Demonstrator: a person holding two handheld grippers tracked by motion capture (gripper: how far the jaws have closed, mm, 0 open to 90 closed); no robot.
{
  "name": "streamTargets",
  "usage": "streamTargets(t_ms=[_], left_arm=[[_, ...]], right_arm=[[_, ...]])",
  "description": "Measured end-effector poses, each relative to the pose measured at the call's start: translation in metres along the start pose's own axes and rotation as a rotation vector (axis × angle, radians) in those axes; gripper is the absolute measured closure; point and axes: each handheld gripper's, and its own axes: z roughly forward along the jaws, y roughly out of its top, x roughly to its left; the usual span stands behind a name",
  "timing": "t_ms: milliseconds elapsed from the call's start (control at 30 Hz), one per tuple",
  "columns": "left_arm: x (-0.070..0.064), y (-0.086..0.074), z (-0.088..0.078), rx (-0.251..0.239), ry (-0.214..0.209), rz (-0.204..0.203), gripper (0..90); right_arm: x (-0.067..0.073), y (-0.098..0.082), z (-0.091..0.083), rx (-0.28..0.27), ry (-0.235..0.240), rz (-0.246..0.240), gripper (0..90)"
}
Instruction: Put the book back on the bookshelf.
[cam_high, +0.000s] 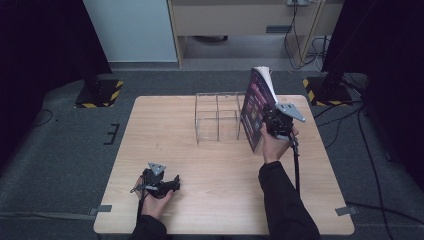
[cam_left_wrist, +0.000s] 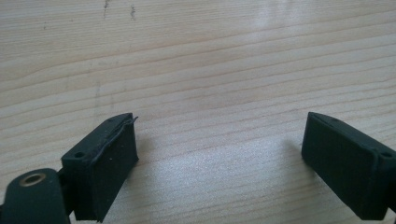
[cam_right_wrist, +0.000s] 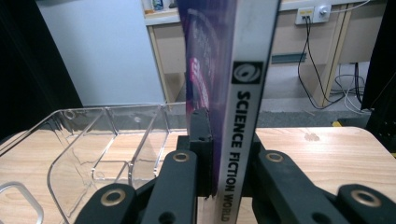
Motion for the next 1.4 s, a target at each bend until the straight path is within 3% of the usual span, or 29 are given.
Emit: streamTargets(t_ms=[167, 467, 667, 767, 1100, 1400], left_arm=[[0.0, 0.0, 0.0, 0.0, 0.0, 0.0, 9.5], [0.0, 0.0, 0.0, 0.0, 0.0, 0.0, 9.5], [0.0, 0.0, 0.0, 0.0, 0.0, 0.001, 9.5], [0.0, 0.0, 0.0, 0.0, 0.0, 0.0, 9.5], [0.0, 0.0, 0.0, 0.0, 0.0, 0.0, 9.5], [0.0, 0.0, 0.0, 0.0, 0.0, 0.0, 9.5]], right_arm=[[-0.006, 0.0, -0.002, 0.009, 0.005, -0.007, 80.5], [-0.005, 0.005, -0.005, 0.009, 0.029, -0.041, 65.9], [-0.003, 0.005, -0.006, 0.008, 0.037, -0.072, 45.4], [-0.004, 0.004, -0.004, 0.042, 0.063, -0.082, 34.5], [-0.026, -0.007, -0.016, 0.102, 0.144, -0.066, 17.8], [-0.05, -0.039, -0.048, 0.192, 0.237, -0.132, 13.9]])
